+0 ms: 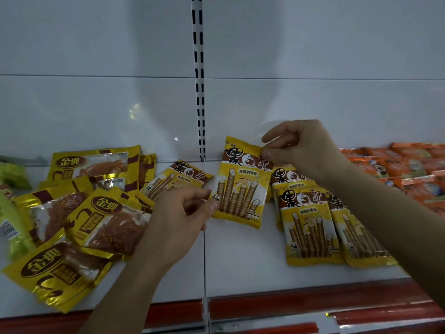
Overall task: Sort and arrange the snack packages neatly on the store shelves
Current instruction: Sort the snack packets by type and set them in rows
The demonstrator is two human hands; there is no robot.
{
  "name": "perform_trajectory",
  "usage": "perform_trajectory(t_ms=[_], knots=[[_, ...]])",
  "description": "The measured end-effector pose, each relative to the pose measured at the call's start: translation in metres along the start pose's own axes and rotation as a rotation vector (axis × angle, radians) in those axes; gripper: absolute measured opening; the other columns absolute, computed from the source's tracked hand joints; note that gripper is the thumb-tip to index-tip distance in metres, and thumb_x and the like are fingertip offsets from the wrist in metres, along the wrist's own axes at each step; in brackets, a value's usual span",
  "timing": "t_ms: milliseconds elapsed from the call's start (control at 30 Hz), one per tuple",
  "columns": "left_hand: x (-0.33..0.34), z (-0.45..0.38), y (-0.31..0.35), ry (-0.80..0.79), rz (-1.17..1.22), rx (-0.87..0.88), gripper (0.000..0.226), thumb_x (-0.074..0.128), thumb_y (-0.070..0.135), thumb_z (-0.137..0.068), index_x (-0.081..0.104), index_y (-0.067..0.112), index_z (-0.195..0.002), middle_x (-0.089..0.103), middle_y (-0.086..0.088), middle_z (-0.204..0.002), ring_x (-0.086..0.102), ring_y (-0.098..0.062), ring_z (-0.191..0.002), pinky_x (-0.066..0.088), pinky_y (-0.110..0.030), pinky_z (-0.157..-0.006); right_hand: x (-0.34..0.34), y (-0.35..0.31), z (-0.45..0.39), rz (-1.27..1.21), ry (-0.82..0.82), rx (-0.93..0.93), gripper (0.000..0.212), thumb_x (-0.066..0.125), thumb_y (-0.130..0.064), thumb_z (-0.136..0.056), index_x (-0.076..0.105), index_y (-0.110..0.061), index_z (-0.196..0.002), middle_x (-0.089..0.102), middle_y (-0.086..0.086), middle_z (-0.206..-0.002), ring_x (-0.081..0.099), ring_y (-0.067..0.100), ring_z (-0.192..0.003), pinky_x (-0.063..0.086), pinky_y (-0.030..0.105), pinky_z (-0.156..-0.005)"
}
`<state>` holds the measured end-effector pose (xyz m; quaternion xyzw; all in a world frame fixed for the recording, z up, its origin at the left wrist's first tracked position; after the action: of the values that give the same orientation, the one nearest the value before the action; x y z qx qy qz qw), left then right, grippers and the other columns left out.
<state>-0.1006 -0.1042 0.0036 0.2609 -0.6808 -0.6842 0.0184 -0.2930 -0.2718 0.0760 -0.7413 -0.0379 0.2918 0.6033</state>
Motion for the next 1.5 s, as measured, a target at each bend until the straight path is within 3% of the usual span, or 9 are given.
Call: perform_trajectory(t_ms=[200,333,433,800,967,1100,1233,1333,1500], knots=[[0.01,-0.001,0.0,0.017,-0.096,-0.023,0.009,0.075,0.025,-0.089,0.066,0.023,-0.089,0.074,0.008,-0.074,0.057,-0.011,-0.041,0.049,-0.034,-0.051,0.005,0.017,-0.022,0.354,-0.025,-0.023,0.017,0.082,-0.011,-0.083,0.076,-0.023,-0.094,0.077,-0.007,-0.076,0.069,-0.004,-0.068,0.046,0.007,-0.057],[0.019,0.002,0.001,0.041,-0.272,0.022,0.011,0.076,0.034,-0.087,0.066,0.036,-0.083,0.069,0.014,-0.075,0.06,0.002,-0.065,0.045,-0.023,-0.059,0.008,0.026,-0.026,0.539,-0.06,-0.078,0.02,0.078,-0.01,-0.087,0.073,-0.027,-0.096,0.075,-0.011,-0.078,0.068,-0.005,-0.072,0.043,0.005,-0.06],[0.025,0.005,-0.001,0.036,-0.334,0.049,0.008,0.075,0.034,-0.088,0.069,0.031,-0.085,0.063,0.013,-0.074,0.055,0.003,-0.067,0.035,-0.012,-0.055,0.008,0.027,-0.028,0.609,-0.078,-0.09,0.019,0.078,-0.011,-0.086,0.075,-0.024,-0.1,0.075,-0.01,-0.077,0.067,-0.003,-0.074,0.039,0.002,-0.059],[0.029,0.005,0.0,-0.045,-0.513,0.083,0.021,0.074,0.044,-0.087,0.065,0.032,-0.072,0.057,0.014,-0.062,0.057,0.004,-0.076,0.04,-0.013,-0.051,0.018,0.034,-0.031,0.714,-0.149,-0.118,0.017,0.076,-0.012,-0.088,0.076,-0.024,-0.1,0.07,-0.014,-0.081,0.06,-0.008,-0.074,0.035,-0.004,-0.057],[0.008,0.007,0.008,0.026,-0.567,0.13,0.017,0.07,0.048,-0.088,0.068,0.032,-0.091,0.059,0.016,-0.075,0.055,0.001,-0.065,0.036,-0.014,-0.056,0.026,0.023,-0.02,0.735,-0.055,-0.264,0.015,0.067,-0.02,-0.095,0.074,-0.024,-0.107,0.07,-0.011,-0.099,0.059,0.005,-0.092,0.041,0.014,-0.074],[-0.03,0.004,0.021,0.102,-0.588,0.131,0.01,0.07,0.045,-0.089,0.067,0.034,-0.087,0.062,0.017,-0.078,0.056,0.006,-0.072,0.033,-0.014,-0.052,0.073,0.002,-0.017,0.638,-0.137,-0.344,0.018,0.061,-0.028,-0.097,0.074,-0.021,-0.106,0.072,-0.01,-0.098,0.062,0.011,-0.092,0.05,0.022,-0.084],[-0.061,0.008,0.021,0.188,-0.62,0.139,0.004,0.073,0.033,-0.089,0.07,0.032,-0.087,0.064,0.017,-0.076,0.057,0.01,-0.072,0.04,-0.012,-0.055,0.124,-0.002,-0.034,0.953,-0.275,-0.279,0.041,0.052,-0.051,-0.098,0.063,-0.024,-0.127,0.068,-0.002,-0.117,0.049,0.026,-0.118,0.042,0.048,-0.097],[-0.074,0.016,0.017,0.23,-0.603,0.142,0.004,0.075,0.027,-0.088,0.071,0.03,-0.087,0.063,0.017,-0.074,0.057,0.009,-0.076,0.041,-0.008,-0.06,0.138,-0.003,-0.043,0.984,-0.376,-0.23,0.055,0.06,-0.061,-0.089,0.053,-0.029,-0.134,0.062,-0.004,-0.124,0.045,0.026,-0.121,0.034,0.05,-0.097],[-0.084,0.026,0.015,0.279,-0.573,0.179,0.003,0.071,0.025,-0.091,0.071,0.027,-0.094,0.062,0.015,-0.075,0.059,0.001,-0.077,0.042,-0.01,-0.061,0.133,-0.004,-0.047,0.695,-0.226,-0.254,0.04,0.078,-0.035,-0.084,0.06,-0.03,-0.119,0.068,-0.006,-0.101,0.062,0.02,-0.102,0.048,0.038,-0.089]])
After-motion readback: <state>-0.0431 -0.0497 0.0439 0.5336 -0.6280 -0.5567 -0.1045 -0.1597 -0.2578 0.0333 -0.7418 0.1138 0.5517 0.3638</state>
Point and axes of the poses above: each hand's wrist, its own z-axis away from the middle knuckle, its own x-axis out of the palm, y = z × x, the point moved 1 cm from there along -z, towards the middle knuckle
